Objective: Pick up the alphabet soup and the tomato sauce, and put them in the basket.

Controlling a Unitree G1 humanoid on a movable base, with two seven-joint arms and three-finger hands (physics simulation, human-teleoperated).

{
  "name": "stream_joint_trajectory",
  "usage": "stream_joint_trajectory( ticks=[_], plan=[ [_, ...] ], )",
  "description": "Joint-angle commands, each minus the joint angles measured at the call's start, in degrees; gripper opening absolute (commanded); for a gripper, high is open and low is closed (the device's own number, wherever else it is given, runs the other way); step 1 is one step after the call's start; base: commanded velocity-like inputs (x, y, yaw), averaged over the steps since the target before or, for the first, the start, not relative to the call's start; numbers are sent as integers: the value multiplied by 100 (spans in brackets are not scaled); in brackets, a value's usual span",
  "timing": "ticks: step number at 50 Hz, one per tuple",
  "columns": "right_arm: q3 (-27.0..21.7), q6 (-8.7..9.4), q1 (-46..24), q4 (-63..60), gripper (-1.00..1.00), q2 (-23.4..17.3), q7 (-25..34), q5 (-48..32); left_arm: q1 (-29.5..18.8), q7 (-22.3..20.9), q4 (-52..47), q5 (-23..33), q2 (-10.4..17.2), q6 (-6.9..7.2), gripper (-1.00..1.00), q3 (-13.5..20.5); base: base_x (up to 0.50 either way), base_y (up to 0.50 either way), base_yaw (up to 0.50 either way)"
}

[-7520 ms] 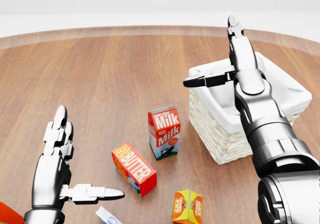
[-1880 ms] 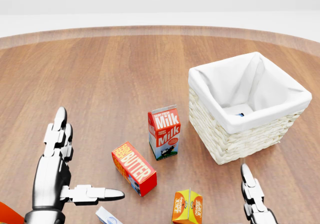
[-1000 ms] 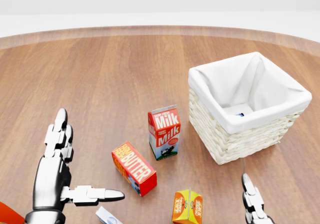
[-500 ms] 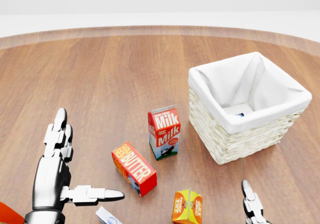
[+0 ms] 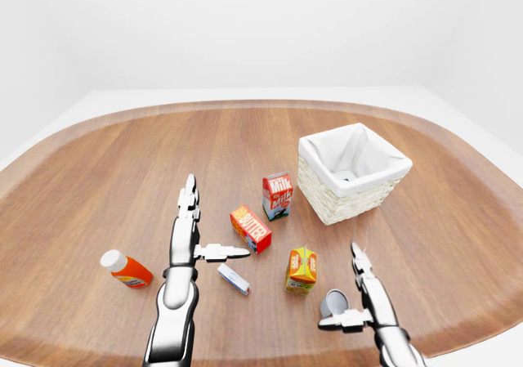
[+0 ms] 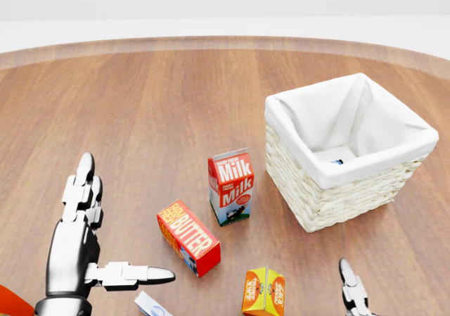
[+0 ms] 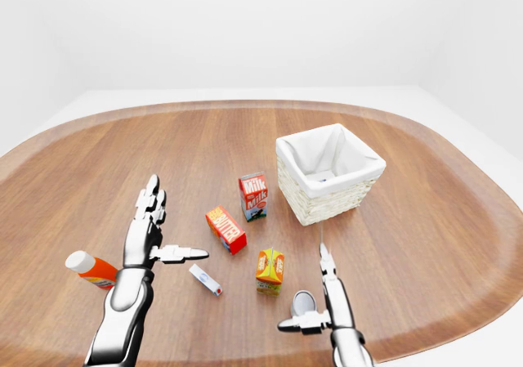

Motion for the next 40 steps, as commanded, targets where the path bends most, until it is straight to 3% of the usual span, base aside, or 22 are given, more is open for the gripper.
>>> stream_joint_trajectory(
  ticks=[1, 38, 39, 40],
  plan=[
    [-2, 0, -98, 355, 100, -35, -113, -47, 15, -54, -49, -104, -7, 0, 100, 11, 0, 0, 0],
    [45, 0, -213, 789, 100, -82, -248, -127, -12, -42, 83, -107, -1, 0, 100, 26, 0, 0, 0],
    [9, 0, -352, 1330, 100, -124, -404, -211, -18, -40, 81, -110, 0, 0, 100, 30, 0, 0, 0],
    [31, 0, -220, 848, 100, -114, -264, -99, -7, -42, 17, -108, -3, 0, 100, 24, 0, 0, 0]
  ],
)
